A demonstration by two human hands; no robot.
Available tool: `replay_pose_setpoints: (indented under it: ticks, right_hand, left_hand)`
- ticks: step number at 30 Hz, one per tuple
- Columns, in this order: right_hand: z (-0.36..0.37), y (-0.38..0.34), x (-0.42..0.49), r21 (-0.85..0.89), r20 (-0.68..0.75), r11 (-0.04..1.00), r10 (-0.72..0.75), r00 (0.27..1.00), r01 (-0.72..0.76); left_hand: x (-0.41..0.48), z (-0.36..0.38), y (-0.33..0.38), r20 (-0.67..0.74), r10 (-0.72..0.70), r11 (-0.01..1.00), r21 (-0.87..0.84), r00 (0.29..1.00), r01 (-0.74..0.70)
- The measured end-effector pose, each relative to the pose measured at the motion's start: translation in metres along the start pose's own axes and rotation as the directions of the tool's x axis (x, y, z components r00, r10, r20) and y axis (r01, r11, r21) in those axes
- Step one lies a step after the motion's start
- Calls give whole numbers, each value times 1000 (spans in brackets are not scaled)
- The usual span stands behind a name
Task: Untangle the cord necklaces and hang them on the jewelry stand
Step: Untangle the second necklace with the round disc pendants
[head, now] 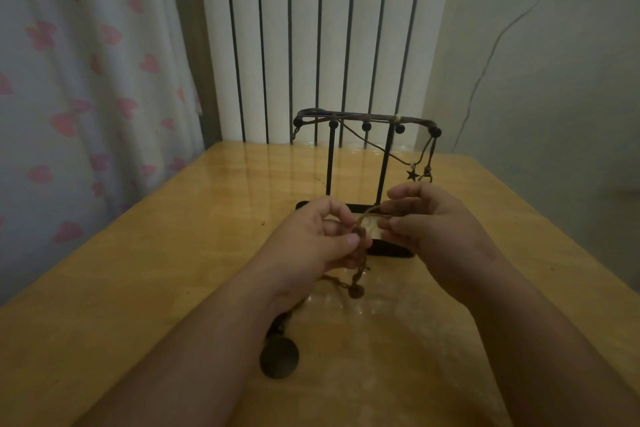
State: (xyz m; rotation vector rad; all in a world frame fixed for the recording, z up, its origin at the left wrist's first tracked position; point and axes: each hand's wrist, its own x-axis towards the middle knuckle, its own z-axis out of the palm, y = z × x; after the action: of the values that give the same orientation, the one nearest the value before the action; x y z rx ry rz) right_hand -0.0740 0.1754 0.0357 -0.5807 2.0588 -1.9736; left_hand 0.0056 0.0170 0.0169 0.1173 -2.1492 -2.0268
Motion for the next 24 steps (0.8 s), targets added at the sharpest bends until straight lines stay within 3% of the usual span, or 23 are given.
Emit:
replay_pose_setpoints:
  ticks: [2,5,7,10,12,14,19,24]
  right_hand:
    - [0,3,1,-11,-11,1000,-14,1000,14]
    - [2,6,2,-383,-108,918,-154,982,102]
    - [4,5,1,-504,-139,848,-267,954,164]
    - [9,2,-3,-374,-110,899,-288,951,229]
    - [14,2,-6,-341,-12,911,-251,968,232]
    - [20,5,-6,-402,71,892,-195,978,207]
    - [25,11,-6,-540,34,819,-209,977,194]
    - [24,12,-4,-536,46,817,-223,974,213]
  left_hand:
    - [1,-2,0,4,5,991,-132,1000,-4]
    - [3,-4,0,-26,24,979,-203,999,-29]
    - [4,-4,-1,-63,34,983,-178,997,-44]
    - [4,-3,-2,-116,38,992,-114,993,-51]
    - [3,-3,-3,-145,51,997,-58,988,-60]
    - [3,-3,-3,-173,65,998,-3,983,-67]
    - [3,-2,-3,-202,54,998,39,978,-47]
    - [3,-2,-4,-205,50,996,86,978,-33]
